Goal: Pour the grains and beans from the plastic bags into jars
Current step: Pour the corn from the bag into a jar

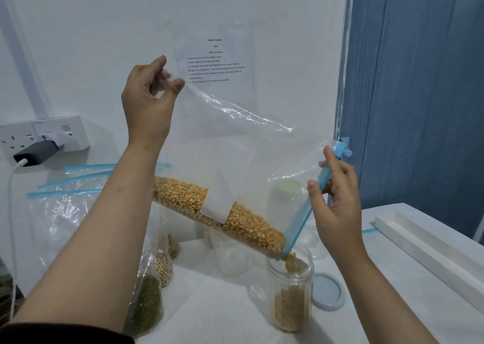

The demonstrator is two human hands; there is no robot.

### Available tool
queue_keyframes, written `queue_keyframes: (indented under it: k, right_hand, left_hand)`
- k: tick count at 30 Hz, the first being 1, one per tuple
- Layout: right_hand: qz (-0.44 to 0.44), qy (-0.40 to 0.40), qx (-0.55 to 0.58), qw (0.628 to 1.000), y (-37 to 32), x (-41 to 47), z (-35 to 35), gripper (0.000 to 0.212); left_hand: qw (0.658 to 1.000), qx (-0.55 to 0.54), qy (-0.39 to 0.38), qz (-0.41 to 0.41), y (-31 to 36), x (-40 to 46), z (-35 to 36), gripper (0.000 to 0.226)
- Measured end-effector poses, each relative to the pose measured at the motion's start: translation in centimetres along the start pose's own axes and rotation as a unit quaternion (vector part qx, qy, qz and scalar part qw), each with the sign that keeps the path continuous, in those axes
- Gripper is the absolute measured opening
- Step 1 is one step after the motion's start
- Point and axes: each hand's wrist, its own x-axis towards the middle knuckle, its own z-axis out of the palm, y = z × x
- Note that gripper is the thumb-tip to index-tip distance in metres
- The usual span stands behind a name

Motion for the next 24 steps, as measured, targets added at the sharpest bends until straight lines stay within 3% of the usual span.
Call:
queue_keyframes:
  k: [24]
  right_hand:
    - [-0.009, 0.001, -0.011, 1.000, 0.32, 0.79, 0.39, 0.057]
  left_hand:
    - [1.000, -0.005, 0.008, -0.012, -0.83, 0.23, -0.36, 0.046]
